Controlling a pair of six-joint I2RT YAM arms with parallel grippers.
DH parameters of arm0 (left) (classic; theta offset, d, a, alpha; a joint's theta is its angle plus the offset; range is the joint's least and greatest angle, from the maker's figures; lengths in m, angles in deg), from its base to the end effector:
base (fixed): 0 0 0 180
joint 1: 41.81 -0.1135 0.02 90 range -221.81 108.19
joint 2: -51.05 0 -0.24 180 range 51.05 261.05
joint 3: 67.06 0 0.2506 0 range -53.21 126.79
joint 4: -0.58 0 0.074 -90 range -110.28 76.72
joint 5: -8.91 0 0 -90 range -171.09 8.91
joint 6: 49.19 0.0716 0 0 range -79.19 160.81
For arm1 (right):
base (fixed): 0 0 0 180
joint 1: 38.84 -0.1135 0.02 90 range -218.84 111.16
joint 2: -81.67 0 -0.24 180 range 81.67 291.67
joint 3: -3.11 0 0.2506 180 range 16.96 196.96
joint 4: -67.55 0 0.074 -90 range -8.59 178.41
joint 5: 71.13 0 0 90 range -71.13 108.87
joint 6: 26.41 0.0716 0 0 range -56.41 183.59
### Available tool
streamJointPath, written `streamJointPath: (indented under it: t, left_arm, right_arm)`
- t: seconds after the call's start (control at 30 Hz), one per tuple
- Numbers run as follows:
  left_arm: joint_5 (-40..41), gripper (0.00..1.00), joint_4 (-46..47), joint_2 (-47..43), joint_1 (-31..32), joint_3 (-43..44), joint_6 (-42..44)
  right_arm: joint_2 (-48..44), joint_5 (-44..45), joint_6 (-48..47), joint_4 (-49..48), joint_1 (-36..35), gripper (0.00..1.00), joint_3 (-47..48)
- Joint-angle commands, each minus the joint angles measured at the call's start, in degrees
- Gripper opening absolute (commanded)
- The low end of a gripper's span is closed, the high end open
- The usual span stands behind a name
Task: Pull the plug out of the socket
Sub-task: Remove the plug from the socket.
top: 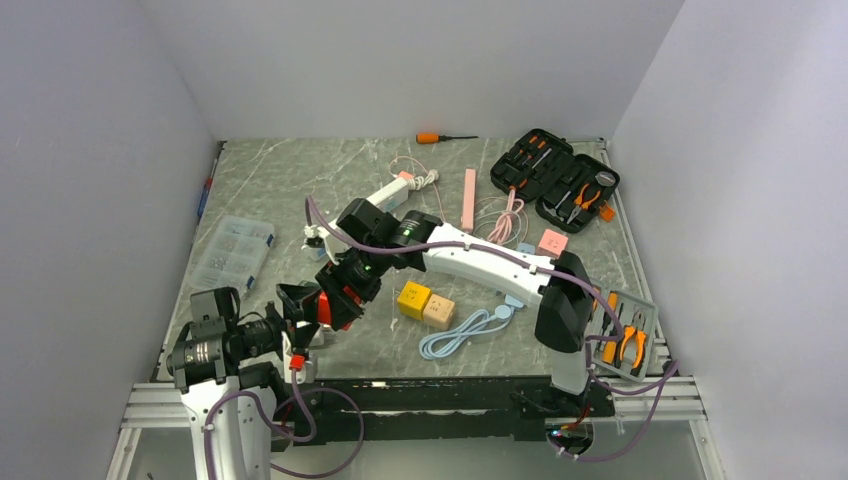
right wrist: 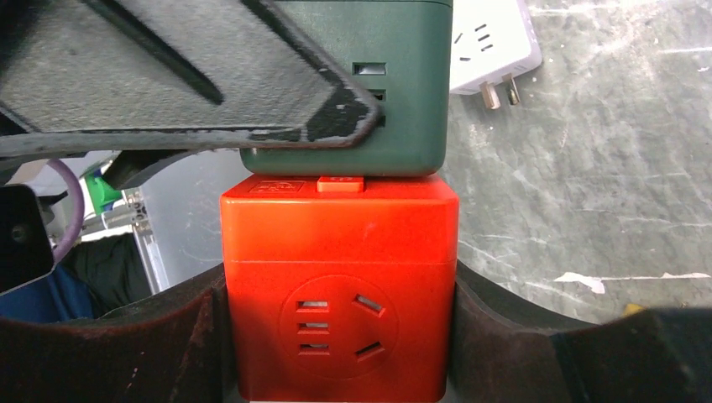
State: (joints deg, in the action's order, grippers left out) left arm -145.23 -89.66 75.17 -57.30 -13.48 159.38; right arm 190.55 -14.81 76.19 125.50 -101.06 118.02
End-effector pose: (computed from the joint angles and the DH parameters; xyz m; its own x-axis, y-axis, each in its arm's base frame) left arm 0.0852 -0.0433 0.2430 0.6717 0.5837 -0.4563 0.5919 -0.0524 0.8043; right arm 0.1649 0.3983 0.2618 -0.5534 -0.6611 -0.5067 -0.7940 0.2351 0.5605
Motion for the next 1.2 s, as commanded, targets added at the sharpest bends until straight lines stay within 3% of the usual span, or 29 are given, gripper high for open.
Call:
streamJointPath:
  t: [0.0, 0.1, 0.37, 0.5, 0.57, 0.7, 0.9, 1.17]
  left_arm:
    - [-0.2, 0.87, -0.9, 0.8, 0.2, -0.5, 18.9]
    - [0.4, 0.85, -0.2, 1.0, 0.3, -0.4, 18.3]
    - [0.7, 0.52, 0.2, 1.5, 0.5, -0.4, 20.7]
    - [2.5, 0.07, 2.4, 1.7, 0.5, -1.1, 21.3]
    - [3.8, 0.01, 5.0, 1.9, 0.5, -1.6, 19.6]
    - [6.7, 0.0, 10.0, 2.7, 0.6, -3.3, 19.9]
    - [11.7, 0.0, 12.3, 6.5, 1.0, -5.4, 28.8]
    - [18.4, 0.0, 15.2, 9.0, 4.5, -6.4, 34.8]
  right_arm:
    - [-0.7, -3.9, -0.3, -3.4, -0.7, 0.0, 3.4]
    - [-0.8, -3.7, -0.4, -3.2, -0.9, 0.0, 3.1]
    - [-0.4, -3.7, -0.5, -2.7, -1.2, 0.0, 3.5]
    - [-1.4, -3.5, -0.8, -2.8, -1.2, 0.0, 1.6]
    - [-3.0, -3.4, -0.9, -3.0, -1.2, 0.0, -0.8]
    - [-6.9, -3.3, -0.5, -4.3, -1.2, 0.0, -7.4]
    - [-12.6, -2.4, 0.9, -5.9, -1.2, 0.0, -16.6]
    - [-15.2, -2.6, 0.4, -3.1, -1.2, 0.0, -20.4]
